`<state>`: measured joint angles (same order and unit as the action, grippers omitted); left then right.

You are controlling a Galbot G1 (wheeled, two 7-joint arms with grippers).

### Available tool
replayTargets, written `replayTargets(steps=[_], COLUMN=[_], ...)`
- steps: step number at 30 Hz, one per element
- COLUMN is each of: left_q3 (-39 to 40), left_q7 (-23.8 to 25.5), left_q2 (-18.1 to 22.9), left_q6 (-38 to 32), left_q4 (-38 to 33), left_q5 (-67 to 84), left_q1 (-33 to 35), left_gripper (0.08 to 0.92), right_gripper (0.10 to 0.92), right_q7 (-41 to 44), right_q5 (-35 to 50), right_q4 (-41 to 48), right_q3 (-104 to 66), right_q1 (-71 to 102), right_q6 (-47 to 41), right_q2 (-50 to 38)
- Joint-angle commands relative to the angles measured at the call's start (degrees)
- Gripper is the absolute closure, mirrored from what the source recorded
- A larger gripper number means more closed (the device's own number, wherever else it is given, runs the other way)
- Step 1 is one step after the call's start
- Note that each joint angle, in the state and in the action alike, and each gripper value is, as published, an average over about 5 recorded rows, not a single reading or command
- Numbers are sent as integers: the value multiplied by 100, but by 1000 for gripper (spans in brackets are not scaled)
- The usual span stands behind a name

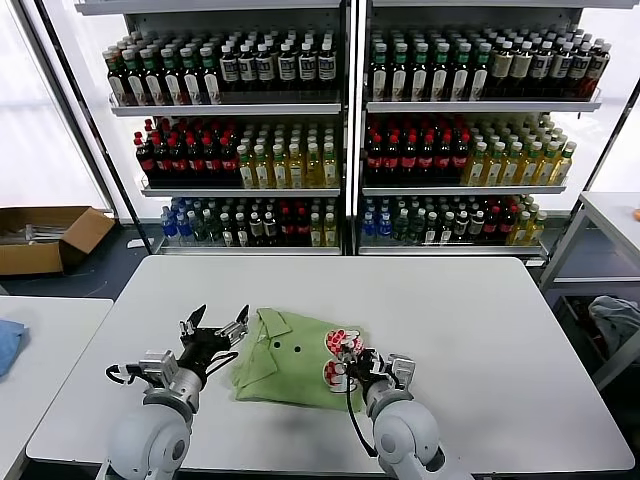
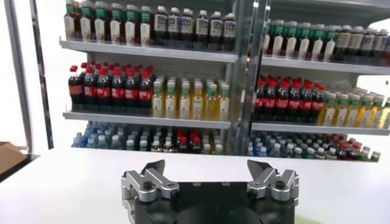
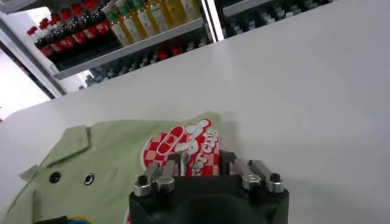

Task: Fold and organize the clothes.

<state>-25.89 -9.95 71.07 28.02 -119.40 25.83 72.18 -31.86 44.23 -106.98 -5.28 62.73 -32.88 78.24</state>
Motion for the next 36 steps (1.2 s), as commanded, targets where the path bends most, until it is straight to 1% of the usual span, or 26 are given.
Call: replayTargets(steps=[1, 5, 9, 11, 14, 17, 19, 23, 26, 28, 30, 32, 36], left_q3=[-106, -104, -105, -101, -71, -22, 5, 54, 78, 86, 97, 111, 142], left_q7=[-62, -88, -104, -105, -108, -115, -119, -121, -114, -110, -106, -100, -81], left_q2=[20, 49, 66, 75, 96, 139, 177, 253, 305, 330, 344, 354, 411], left_q6=[27, 30, 38, 39, 47, 64, 75, 84, 89, 98, 110, 117, 112], left_q4=[2, -35, -105, -126, -164, -215, -236, -237, -223, -215, -220, -231, -240], left_q5=[23, 23, 25, 23, 16, 8, -1, -21, -32, -36, -36, -40, -73], left_q1=[12, 37, 65, 87, 120, 130, 127, 143, 172, 189, 216, 250, 309], left_gripper=[177, 177, 177, 177, 177, 177, 177, 177, 177, 177, 177, 177, 177], right_gripper=[611, 732, 836, 875, 900, 900, 900, 900, 892, 860, 814, 754, 642], right_q7=[-80, 58, 228, 370, 628, 851, 1015, 1419, 1615, 1688, 1724, 1747, 1678], right_q5=[5, -358, -497, -506, -514, -551, -629, -1315, -1815, -2107, -2338, -2486, -2504], right_q4=[214, 9, -326, -424, -353, -51, 253, 927, 1152, 1047, 690, 172, -855], right_q3=[111, 85, 14, -43, -114, -164, -204, -279, -392, -537, -711, -895, -1123], right_q1=[-109, -20, 25, -10, -195, -546, -784, -1025, -970, -821, -607, -385, 52], right_q6=[-31, -27, -36, -40, -44, -42, -43, -33, -25, -16, -11, -3, -16], right_q2=[-27, -193, -638, -1013, -1679, -2229, -2399, -2379, -2231, -2134, -2067, -2005, -1723])
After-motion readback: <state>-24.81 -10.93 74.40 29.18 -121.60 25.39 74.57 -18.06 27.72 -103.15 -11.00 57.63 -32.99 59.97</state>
